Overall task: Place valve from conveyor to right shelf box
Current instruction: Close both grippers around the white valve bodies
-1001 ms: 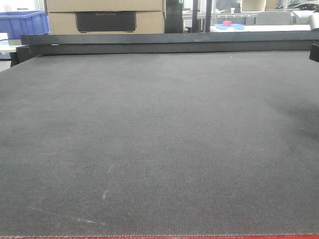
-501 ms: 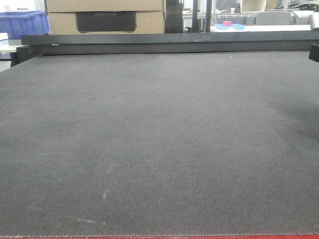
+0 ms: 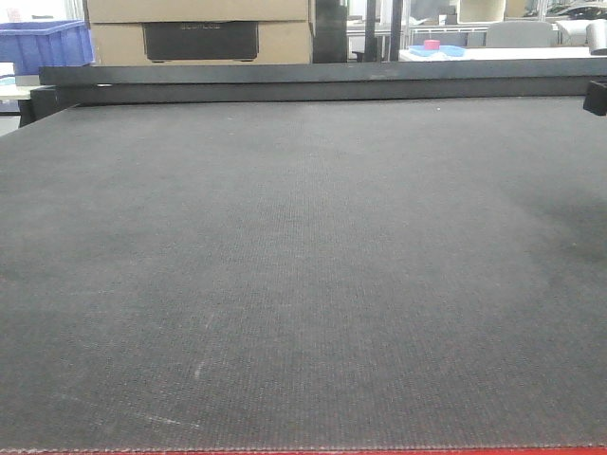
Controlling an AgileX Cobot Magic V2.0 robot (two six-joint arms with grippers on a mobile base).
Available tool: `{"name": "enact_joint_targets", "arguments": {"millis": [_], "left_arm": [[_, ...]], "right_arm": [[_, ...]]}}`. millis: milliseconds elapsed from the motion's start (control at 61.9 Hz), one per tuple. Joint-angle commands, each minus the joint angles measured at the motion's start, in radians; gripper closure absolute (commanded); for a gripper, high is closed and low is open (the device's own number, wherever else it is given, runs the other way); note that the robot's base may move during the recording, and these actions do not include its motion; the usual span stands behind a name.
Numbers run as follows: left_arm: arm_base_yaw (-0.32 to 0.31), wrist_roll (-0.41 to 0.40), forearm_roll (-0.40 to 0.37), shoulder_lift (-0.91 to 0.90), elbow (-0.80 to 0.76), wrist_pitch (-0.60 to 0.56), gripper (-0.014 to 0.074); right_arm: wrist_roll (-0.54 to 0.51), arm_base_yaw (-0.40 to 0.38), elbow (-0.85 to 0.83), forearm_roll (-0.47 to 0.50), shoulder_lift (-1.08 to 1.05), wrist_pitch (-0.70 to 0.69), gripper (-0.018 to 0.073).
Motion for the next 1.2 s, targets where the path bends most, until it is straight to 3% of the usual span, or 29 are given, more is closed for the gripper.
{"name": "enact_joint_targets", "arguments": {"millis": [0, 323, 824, 1017, 1179], "left_arm": [[0.002, 0.0, 0.009, 0.001, 0.028, -0.045, 0.014], [0.002, 0.0, 0.021, 0.001, 0.065, -0.14, 0.014], [0.002, 0.0, 0.021, 0.001, 0.063, -0.113, 0.0169], [0.002, 0.0, 0.021, 0.001, 0.063, -0.105, 0.0412], [0.002, 0.0, 0.021, 0.001, 0.063, -0.089, 0.0708]], "right_arm": [[0.0, -0.004, 0.007, 0.016, 0.002, -0.031, 0.0727], [0.0, -0.004, 0.007, 0.016, 0.002, -0.033, 0.0727], [0.0, -0.004, 0.007, 0.016, 0.002, -0.035, 0.0727], [0.0, -0.004, 0.007, 0.016, 0.002, -0.035, 0.0727], [0.0, -0.004, 0.005, 0.016, 0.002, -0.035, 0.0727]]}}
